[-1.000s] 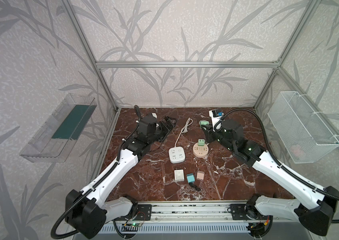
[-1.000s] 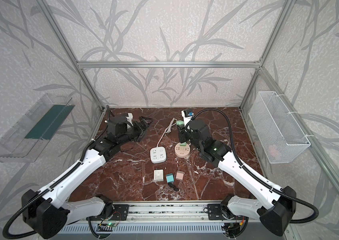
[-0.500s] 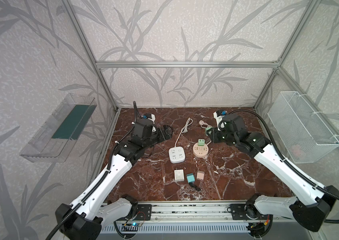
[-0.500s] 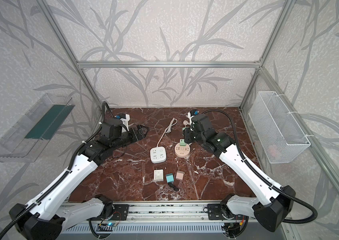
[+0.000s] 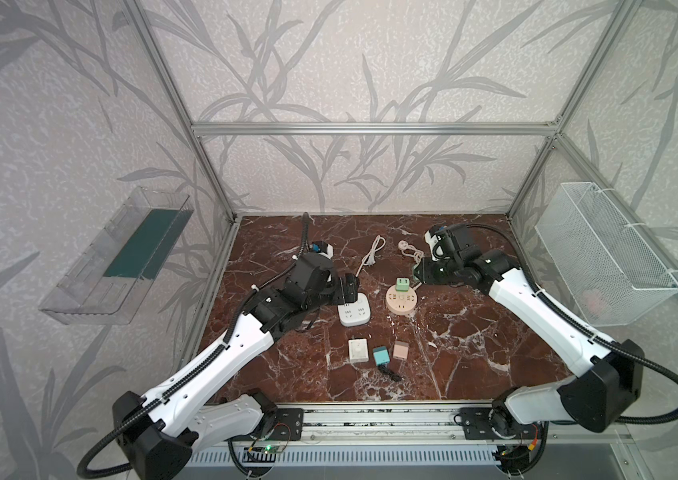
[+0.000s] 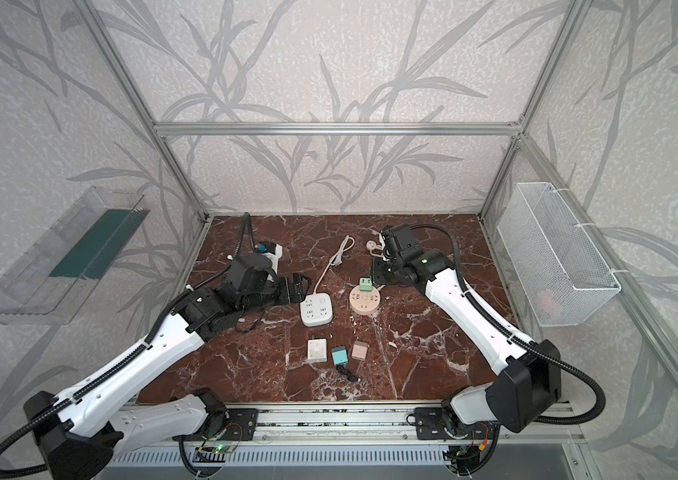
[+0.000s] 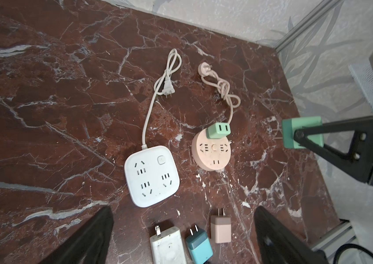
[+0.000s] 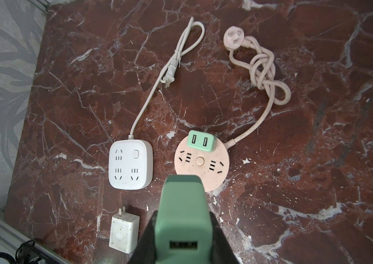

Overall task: Insert the plug
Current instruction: 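Carry adapter with right gripper over the pink strip while left arm withdraws, then lower adapter prongs into a free socket beside the first adapter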

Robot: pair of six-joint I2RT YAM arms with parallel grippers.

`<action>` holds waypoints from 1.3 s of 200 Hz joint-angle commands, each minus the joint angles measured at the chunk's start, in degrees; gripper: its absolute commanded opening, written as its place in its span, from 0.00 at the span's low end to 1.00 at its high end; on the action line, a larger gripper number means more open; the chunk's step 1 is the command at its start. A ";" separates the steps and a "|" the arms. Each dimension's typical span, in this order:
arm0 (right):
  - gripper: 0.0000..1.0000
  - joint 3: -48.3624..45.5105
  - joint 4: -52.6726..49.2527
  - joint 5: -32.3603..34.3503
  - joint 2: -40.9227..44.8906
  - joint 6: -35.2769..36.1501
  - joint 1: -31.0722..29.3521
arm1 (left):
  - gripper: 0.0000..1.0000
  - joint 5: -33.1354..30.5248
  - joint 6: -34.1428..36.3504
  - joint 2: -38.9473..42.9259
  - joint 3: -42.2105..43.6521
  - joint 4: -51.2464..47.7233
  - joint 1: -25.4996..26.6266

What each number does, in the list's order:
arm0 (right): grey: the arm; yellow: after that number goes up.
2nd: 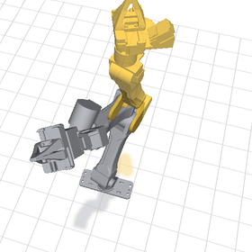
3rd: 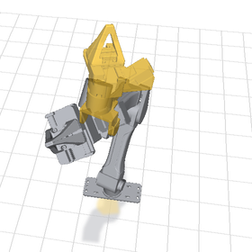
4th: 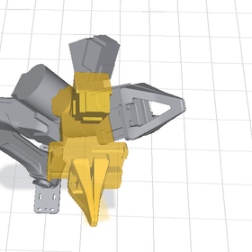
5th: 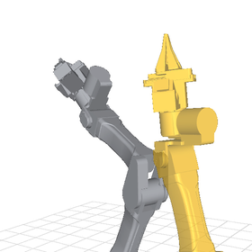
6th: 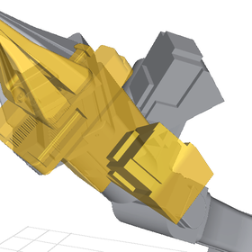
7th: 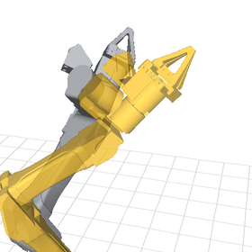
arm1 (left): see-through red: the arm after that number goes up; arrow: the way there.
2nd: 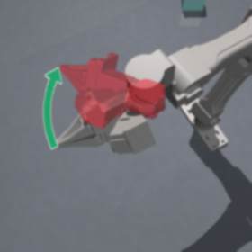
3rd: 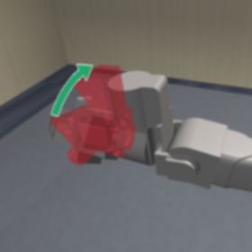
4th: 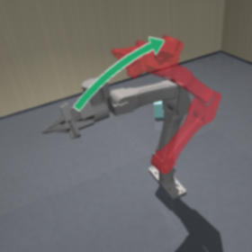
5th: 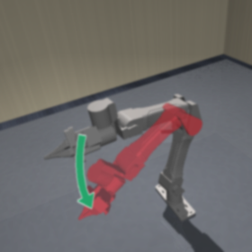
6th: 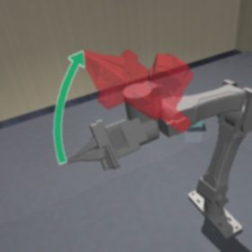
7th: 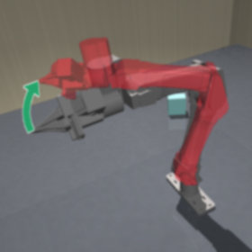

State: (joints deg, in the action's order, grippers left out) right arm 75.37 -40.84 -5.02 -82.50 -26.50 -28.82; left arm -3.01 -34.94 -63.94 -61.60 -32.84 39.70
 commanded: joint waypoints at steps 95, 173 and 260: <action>0.00 1.61 -5.69 5.97 -9.64 -2.85 0.61 | 0.91 -9.69 -0.20 -0.82 2.27 -3.37 4.07; 0.00 3.03 -6.31 6.59 -16.14 -7.54 0.61 | 0.92 -12.57 2.12 -2.81 1.70 -2.21 8.32; 0.00 3.73 -4.15 3.70 -20.13 -8.13 0.30 | 0.93 -11.72 1.52 -3.02 3.55 -0.43 8.15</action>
State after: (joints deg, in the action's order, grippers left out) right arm 77.12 -45.23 -0.60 -102.26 -34.09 -28.42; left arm -14.68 -33.08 -67.53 -58.76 -34.11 47.94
